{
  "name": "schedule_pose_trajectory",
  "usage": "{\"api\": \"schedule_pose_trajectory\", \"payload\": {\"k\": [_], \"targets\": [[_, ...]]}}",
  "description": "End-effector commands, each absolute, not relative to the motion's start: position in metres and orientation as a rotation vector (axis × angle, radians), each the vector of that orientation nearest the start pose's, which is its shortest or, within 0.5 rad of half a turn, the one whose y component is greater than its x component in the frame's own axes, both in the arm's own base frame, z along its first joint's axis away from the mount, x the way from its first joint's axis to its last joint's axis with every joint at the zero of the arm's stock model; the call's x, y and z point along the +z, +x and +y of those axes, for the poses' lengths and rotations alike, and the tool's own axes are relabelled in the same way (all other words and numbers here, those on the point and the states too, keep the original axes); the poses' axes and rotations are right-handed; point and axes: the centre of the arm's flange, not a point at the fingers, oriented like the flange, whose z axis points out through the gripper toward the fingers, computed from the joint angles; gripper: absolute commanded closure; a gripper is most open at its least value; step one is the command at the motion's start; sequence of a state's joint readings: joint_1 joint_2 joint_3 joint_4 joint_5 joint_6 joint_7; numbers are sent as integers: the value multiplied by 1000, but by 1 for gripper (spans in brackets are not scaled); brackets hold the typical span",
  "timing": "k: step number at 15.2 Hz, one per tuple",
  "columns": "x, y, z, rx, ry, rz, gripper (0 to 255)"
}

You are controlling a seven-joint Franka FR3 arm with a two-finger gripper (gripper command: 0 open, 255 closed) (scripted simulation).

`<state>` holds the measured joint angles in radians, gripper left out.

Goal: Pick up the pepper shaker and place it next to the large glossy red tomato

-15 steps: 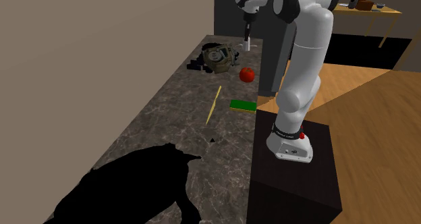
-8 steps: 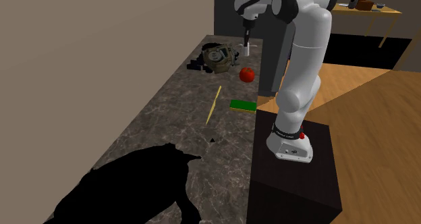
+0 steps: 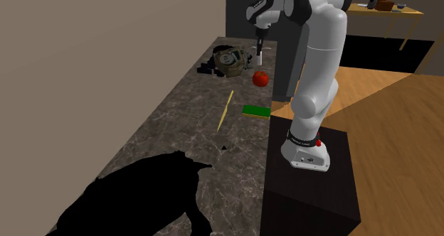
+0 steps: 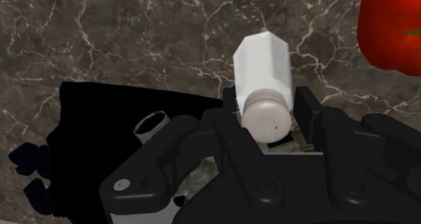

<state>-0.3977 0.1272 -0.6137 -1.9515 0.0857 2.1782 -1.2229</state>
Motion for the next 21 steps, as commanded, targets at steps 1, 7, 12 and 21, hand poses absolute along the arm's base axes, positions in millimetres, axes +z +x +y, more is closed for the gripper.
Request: {"api": "schedule_pose_trajectory", "payload": {"k": [1,7,12,21], "targets": [[426,327,-497,-90,-3240,-284,255],[394,327,-497,-90,-3240,-284,255],[367,327,-497,-90,-3240,-284,255],[367,327,-497,-90,-3240,-284,0]]}}
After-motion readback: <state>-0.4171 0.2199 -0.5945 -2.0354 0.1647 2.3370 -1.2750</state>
